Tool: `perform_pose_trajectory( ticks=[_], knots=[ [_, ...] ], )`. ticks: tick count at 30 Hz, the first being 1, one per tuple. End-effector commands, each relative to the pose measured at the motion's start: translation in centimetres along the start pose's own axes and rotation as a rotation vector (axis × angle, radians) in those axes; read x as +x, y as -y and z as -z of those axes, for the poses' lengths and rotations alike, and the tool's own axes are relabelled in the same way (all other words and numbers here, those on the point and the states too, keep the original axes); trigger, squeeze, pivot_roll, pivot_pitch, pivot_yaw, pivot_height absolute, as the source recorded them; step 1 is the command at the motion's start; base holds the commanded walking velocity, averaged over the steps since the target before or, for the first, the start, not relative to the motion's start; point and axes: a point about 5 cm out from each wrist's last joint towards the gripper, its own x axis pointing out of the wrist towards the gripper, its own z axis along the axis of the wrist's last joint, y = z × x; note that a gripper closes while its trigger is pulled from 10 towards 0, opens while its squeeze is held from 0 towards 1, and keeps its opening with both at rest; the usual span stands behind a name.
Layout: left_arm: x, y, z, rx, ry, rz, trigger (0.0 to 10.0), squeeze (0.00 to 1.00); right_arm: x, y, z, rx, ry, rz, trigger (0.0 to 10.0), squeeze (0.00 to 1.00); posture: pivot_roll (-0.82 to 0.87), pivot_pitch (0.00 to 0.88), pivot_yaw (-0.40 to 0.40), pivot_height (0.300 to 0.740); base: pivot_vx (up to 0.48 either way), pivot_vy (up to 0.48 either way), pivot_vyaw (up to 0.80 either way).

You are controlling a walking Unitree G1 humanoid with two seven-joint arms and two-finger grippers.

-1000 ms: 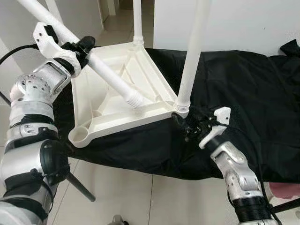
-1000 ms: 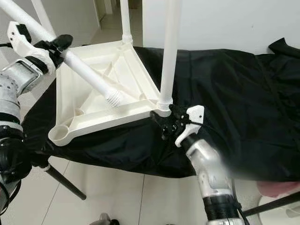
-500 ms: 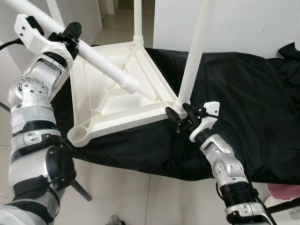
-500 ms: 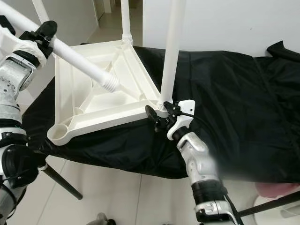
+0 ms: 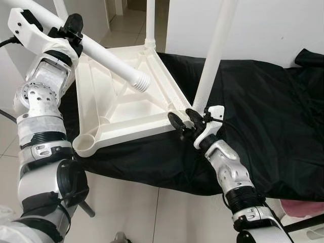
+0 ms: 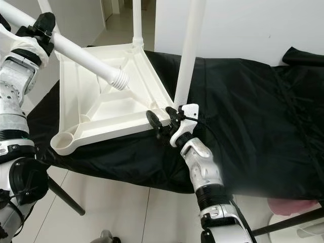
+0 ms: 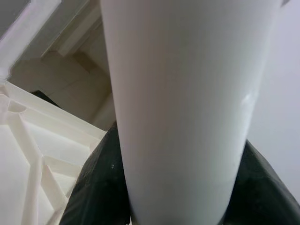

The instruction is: Building children table

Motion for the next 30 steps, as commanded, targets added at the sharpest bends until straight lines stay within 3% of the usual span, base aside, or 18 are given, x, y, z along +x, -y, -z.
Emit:
perform_pose_trajectory(
  ticks=[1,3,6,7,9,25,28,30],
  knots=[
    [-0.2,0.9,1.0,0.054,-0.013,0.029,10.0,0.00,0.3,0.3,0.1,0.003,0.011,0.049,10.0,0.00,0.08,0.048,-0.005,0.740,0.000,0.000,0.00],
    [-0.6,1.5,2.9,0.090,-0.064,0.047,10.0,0.00,0.4,0.9,0.1,0.002,0.020,0.099,10.0,0.00,0.08,0.050,-0.005,0.740,0.000,0.000,0.00],
    [-0.8,1.8,3.9,0.106,-0.088,0.054,10.0,0.00,0.3,1.3,0.0,0.001,0.025,0.125,10.0,0.00,0.07,0.051,-0.003,0.740,0.000,0.000,0.00],
    [-1.2,2.4,5.2,0.127,-0.113,0.066,10.0,0.00,0.1,2.1,-0.3,-0.004,0.037,0.160,10.0,0.00,0.07,0.055,-0.001,0.740,0.000,0.000,0.00],
    [-1.2,2.7,5.6,0.126,-0.119,0.070,10.0,0.00,-0.1,2.7,-0.5,-0.009,0.044,0.185,10.0,0.00,0.06,0.057,0.001,0.740,0.000,0.000,0.00],
    [-1.3,3.3,6.0,0.166,-0.127,0.088,10.0,0.00,-1.5,5.9,-1.8,-0.052,0.084,0.332,10.0,0.00,0.07,0.074,0.012,0.740,0.000,0.000,0.00],
    [-1.5,3.0,5.9,0.197,-0.127,0.075,10.0,0.00,-3.2,9.2,-4.1,-0.107,0.162,0.521,10.0,0.00,0.07,0.078,0.020,0.740,0.000,0.000,0.00],
    [-1.6,2.8,5.9,0.205,-0.129,0.070,10.0,0.00,-3.7,9.9,-4.7,-0.119,0.181,0.569,10.0,0.00,0.07,0.081,0.027,0.740,0.000,0.000,0.00]
  ],
)
